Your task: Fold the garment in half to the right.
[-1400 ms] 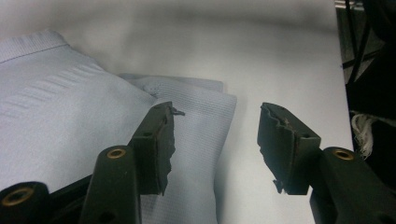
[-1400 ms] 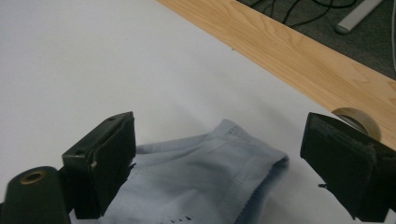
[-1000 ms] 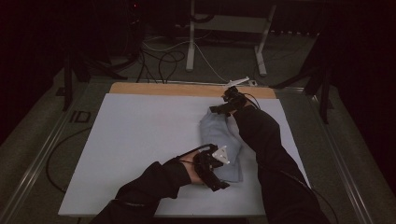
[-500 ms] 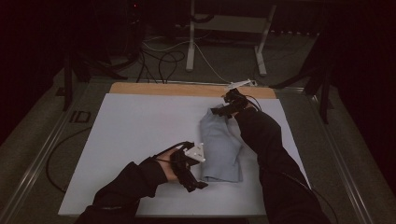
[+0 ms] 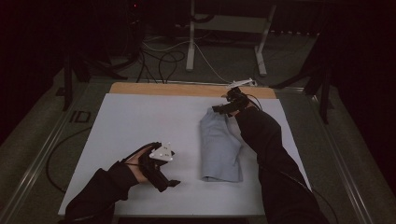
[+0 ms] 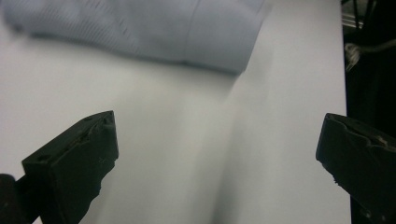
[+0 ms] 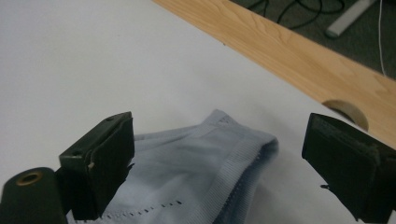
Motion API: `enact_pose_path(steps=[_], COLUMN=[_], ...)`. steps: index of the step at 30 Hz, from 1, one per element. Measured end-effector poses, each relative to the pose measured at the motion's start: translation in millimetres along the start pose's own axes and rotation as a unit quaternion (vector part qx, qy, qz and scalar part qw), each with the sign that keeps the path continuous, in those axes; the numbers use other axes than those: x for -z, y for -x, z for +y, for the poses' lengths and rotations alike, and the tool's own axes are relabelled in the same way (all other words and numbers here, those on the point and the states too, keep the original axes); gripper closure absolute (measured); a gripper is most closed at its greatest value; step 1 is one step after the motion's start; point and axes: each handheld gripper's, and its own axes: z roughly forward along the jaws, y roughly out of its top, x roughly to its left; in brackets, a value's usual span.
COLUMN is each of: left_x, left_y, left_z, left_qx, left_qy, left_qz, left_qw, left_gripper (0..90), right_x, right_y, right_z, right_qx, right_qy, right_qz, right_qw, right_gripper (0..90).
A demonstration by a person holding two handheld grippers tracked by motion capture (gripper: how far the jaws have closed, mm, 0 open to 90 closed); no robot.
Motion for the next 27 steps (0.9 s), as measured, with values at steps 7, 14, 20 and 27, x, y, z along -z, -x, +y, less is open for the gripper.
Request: enact_pose_path(steps=[7, 14, 20, 27], left_x=[15.8, 25.3, 29.9, 33.7], left_y=[-4.5, -6.2, -4.4, -2.3], left_z=[-35.3, -63.9, -77.6, -87.8], left_qx=[0.040, 0.076, 0.091, 0.100], left_qy=[0.002, 0.014, 0.020, 0.025], left_qz=[0.023, 0.045, 0.051, 0.053], left_qw=[0.9989, 0.9960, 0.9943, 0.9933], left_gripper=[0.3, 0.3, 0.3, 0.3], right_x=[-7.7, -17.7, -24.1, -24.8], right_y=[6.6, 11.2, 12.9, 4.7], right_z=[-5.9, -17.6, -28.3, -29.2], right_qx=[-0.020, -0.034, -0.037, -0.005], right_qy=[-0.014, -0.041, -0.070, -0.088], right_qz=[-0.003, 0.006, 0.016, 0.012], right_qw=[0.9997, 0.9986, 0.9967, 0.9960], right_gripper=[10.8, 14.6, 19.1, 76.4])
